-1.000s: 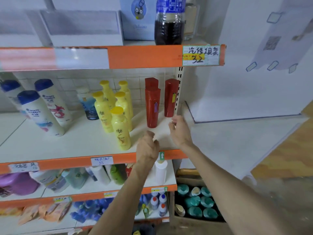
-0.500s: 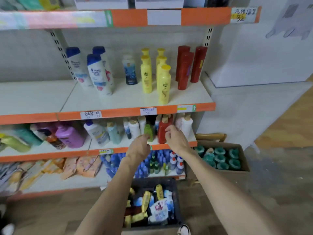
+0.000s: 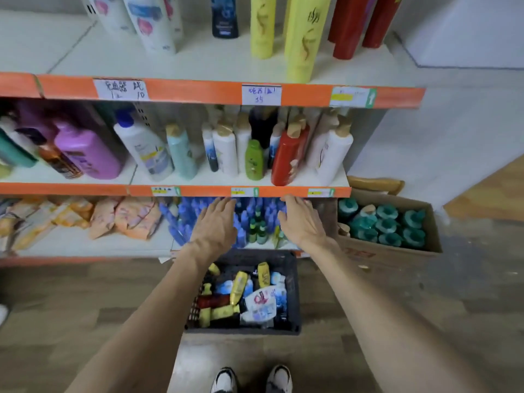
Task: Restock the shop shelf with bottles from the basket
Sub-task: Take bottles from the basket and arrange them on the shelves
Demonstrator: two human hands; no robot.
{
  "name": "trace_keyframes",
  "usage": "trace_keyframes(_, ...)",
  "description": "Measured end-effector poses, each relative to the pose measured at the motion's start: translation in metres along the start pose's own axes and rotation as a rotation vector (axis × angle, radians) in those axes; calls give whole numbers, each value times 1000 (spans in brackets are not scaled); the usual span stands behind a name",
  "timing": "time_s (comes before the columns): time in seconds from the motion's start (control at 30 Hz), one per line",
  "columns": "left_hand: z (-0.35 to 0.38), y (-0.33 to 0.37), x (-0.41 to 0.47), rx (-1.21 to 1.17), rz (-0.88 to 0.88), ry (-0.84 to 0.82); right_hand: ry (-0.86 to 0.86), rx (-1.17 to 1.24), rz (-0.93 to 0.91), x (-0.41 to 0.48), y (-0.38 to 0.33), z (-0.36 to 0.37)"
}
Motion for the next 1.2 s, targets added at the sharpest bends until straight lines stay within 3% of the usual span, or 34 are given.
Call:
trace_keyframes(0.13,101,-31,6,-22,22,-93,-80,-66,-8,7,46,103)
trace_keyframes(0.47,437,-159,44,-2,19,-267,-280,-76,-22,46,170,421)
trace_keyframes(0.63,550,-226,70,14,-34,-337,-353,-138,-102,77,203,547)
trace_keyframes(0.83,603,-259,94,19,-76,-358,-367,-152,-157,104,217,611)
trace_keyframes(1.2,623,-247,106,28,-87,-441,-305,-207,-33,111,233,634)
Point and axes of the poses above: each hand's wrist, its own x-axis towards the middle knuckle, its own z-axis out of the palm, y = z × x, the point moved 2 cm from there along x, towards the middle knuckle, and after that the axes turned 5 degrees about z, right-handed, at the moved point
